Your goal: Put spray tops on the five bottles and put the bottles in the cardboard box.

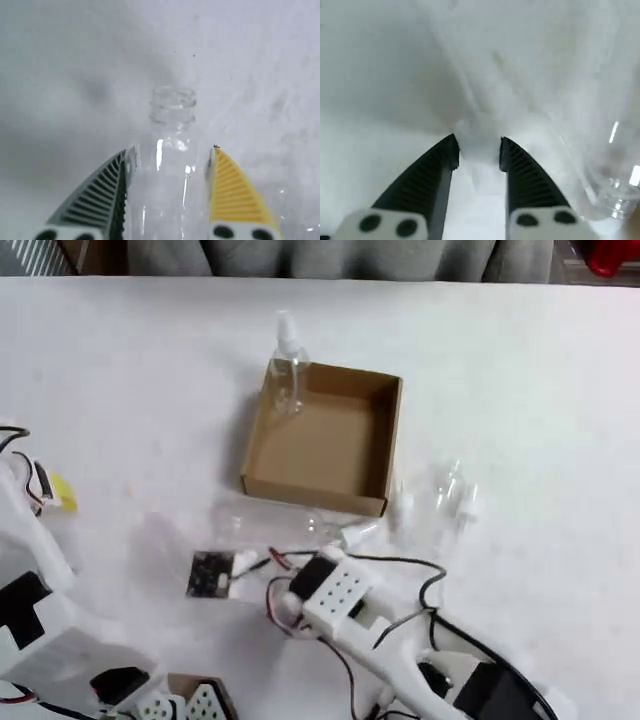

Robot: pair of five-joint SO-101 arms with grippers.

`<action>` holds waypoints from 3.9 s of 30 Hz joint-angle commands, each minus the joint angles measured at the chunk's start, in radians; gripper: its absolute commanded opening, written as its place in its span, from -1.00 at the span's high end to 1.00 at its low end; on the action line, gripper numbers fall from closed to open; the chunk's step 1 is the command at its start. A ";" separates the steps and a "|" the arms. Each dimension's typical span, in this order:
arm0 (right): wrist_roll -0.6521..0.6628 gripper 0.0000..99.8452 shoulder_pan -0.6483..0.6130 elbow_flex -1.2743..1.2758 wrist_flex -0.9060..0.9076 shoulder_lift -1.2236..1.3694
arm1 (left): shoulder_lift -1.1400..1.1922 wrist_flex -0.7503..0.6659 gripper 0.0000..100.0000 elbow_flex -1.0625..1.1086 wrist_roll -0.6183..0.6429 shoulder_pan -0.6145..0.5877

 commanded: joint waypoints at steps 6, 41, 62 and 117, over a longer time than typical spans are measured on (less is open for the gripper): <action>0.126 0.97 0.108 -0.348 0.492 -0.053 | -0.059 0.012 0.95 -0.054 -0.014 -0.001; 0.947 0.97 1.613 -0.226 0.108 0.018 | -0.061 -0.023 0.96 0.097 -0.005 0.140; 0.870 0.55 1.675 -0.522 0.096 0.390 | -0.061 -0.170 0.96 0.252 0.032 0.206; -0.153 0.97 1.854 -0.245 -0.048 0.162 | -0.295 -0.364 0.96 0.531 0.107 0.302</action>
